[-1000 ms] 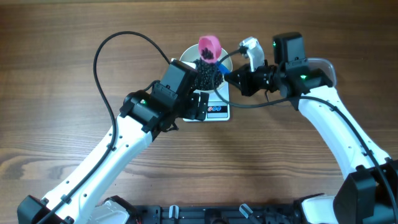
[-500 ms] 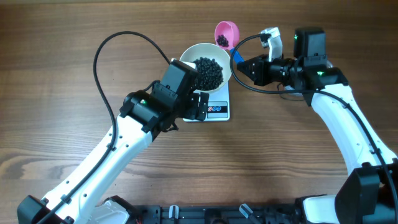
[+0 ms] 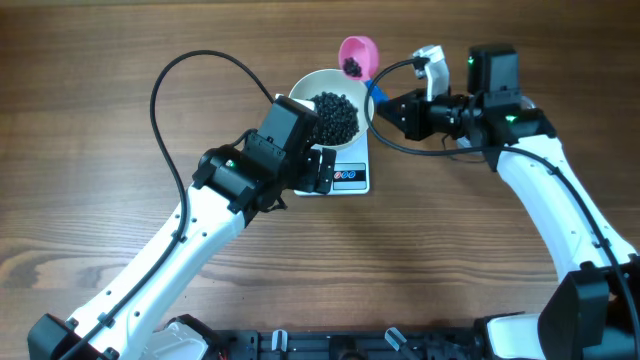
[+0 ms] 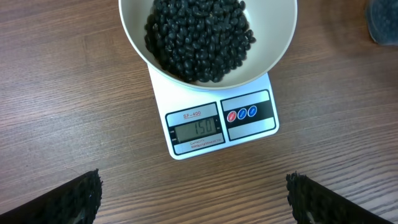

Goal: Scoop item into bowl and weigh 150g on scale

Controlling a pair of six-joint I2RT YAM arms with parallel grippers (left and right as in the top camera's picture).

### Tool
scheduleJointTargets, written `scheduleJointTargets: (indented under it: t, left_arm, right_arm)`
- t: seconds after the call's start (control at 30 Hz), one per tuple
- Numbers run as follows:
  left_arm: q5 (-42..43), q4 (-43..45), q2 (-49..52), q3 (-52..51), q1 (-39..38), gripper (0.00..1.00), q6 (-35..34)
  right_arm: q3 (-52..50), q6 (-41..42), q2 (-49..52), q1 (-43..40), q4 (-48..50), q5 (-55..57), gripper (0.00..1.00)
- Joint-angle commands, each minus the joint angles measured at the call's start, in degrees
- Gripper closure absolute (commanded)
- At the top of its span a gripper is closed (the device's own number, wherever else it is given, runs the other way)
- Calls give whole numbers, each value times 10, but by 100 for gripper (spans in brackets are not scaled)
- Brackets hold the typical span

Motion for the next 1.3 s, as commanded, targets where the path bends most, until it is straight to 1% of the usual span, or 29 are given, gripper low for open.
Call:
scheduleJointTargets:
  t: [0.0, 0.07, 0.13, 0.27, 0.4, 0.53, 0.67, 0.7, 0.83, 0.87, 1.0, 1.13, 1.27]
  left_arm:
    - [5, 0, -8, -3, -2, 0, -5]
    - [5, 0, -8, -3, -2, 0, -5]
    - [5, 0, -8, -3, -2, 0, -5]
    - [5, 0, -8, -3, -2, 0, -5]
    - [5, 0, -8, -3, -2, 0, -5]
    - [5, 0, -8, -3, -2, 0, -5]
    - [5, 0, -8, -3, -2, 0, -5]
    - [5, 0, -8, -3, -2, 0, -5]
    - [5, 0, -8, -3, -2, 0, -5]
    - [5, 0, -8, -3, -2, 0, -5]
    - [5, 0, -8, -3, -2, 0, -5]
    - [5, 0, -8, -3, -2, 0, -5]
    - [5, 0, -8, -3, -2, 0, -5]
  right_arm:
    - [0, -67, -11, 20, -6, 33, 96]
    - [0, -110, -11, 37, -24, 97, 96]
    - [0, -115, -11, 49, -32, 127, 96]
    - [0, -108, -11, 56, -31, 118, 96]
    - [0, -107, -11, 56, -31, 60, 96]
    - [0, -56, -11, 56, -29, 48, 96]
    - [0, -13, -15, 47, -1, 39, 96]
    - [0, -1, -19, 38, 5, 39, 96]
    - [0, 2, -46, -13, 2, 37, 96]
    - [0, 2, -60, -50, -4, 21, 96]
    - [0, 13, -81, -128, -21, -17, 96]
    - [0, 16, -83, -206, -84, -19, 96]
    - [0, -22, -82, -273, -146, -16, 96]
